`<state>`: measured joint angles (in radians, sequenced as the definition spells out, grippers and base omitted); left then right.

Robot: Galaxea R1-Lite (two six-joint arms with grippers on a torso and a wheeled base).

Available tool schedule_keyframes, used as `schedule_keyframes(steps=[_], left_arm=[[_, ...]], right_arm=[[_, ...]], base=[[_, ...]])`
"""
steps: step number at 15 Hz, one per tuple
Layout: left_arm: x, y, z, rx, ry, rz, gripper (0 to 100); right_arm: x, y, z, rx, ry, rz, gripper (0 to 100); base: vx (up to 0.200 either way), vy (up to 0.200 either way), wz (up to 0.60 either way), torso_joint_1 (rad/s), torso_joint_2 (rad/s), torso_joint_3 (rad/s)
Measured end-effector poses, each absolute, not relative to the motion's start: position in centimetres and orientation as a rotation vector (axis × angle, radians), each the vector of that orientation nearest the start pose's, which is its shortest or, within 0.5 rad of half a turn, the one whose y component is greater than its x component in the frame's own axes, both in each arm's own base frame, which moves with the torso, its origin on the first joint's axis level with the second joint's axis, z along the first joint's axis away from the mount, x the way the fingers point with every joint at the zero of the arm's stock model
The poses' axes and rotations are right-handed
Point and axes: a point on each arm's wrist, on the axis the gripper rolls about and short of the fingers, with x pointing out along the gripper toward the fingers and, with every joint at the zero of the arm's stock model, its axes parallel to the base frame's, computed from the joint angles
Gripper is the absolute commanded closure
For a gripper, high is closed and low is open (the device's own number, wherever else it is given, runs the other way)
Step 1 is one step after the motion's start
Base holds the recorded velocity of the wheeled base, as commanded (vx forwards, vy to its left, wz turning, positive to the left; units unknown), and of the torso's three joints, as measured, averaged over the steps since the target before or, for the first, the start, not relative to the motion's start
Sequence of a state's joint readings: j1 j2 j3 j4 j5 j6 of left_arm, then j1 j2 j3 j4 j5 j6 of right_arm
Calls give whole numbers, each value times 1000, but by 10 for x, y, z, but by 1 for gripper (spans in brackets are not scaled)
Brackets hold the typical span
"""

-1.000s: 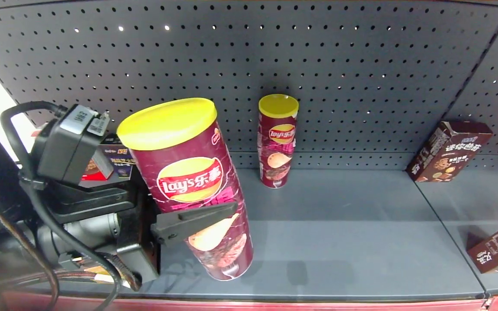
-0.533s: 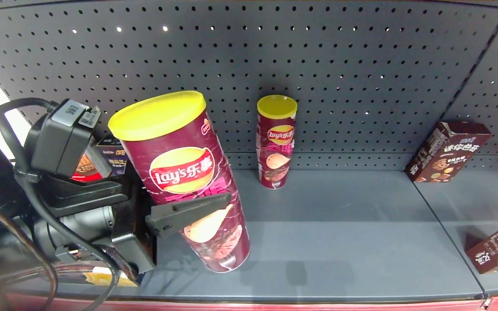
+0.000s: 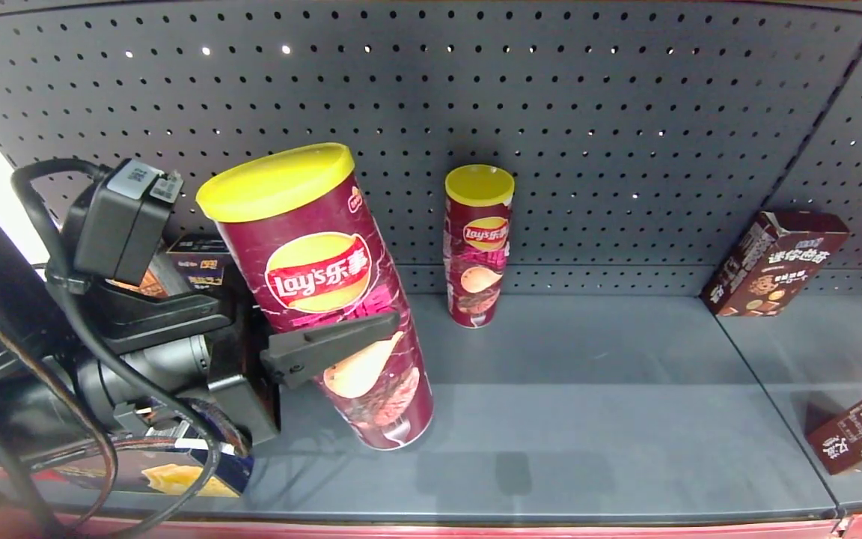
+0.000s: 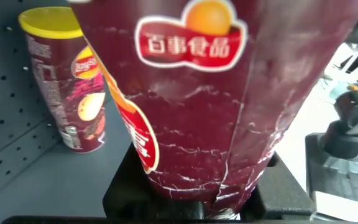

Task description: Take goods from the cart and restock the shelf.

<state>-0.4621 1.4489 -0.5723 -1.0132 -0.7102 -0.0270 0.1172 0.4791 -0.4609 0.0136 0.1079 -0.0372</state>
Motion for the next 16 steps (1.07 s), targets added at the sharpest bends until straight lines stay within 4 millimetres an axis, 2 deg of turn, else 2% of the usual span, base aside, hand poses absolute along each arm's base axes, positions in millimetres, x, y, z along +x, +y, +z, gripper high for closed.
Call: schedule_keyframes(steps=[3, 7, 12, 16], left_arm=[[201, -113, 224, -14, -119, -1161, 100], [203, -111, 223, -18, -111, -1148, 100], [204, -111, 222, -37, -96, -1139, 100], [206, -112, 222, -38, -96, -1139, 100]], right_arm=[[50, 15, 242, -51, 77, 364, 0], [108, 43, 263, -57, 84, 531, 0], [176, 79, 253, -78, 127, 696, 0], [215, 101, 248, -139, 107, 812, 0]], base=[[0, 0, 0, 0, 0, 0], [0, 0, 0, 0, 0, 0], [0, 0, 0, 0, 0, 0], [0, 0, 0, 0, 0, 0]])
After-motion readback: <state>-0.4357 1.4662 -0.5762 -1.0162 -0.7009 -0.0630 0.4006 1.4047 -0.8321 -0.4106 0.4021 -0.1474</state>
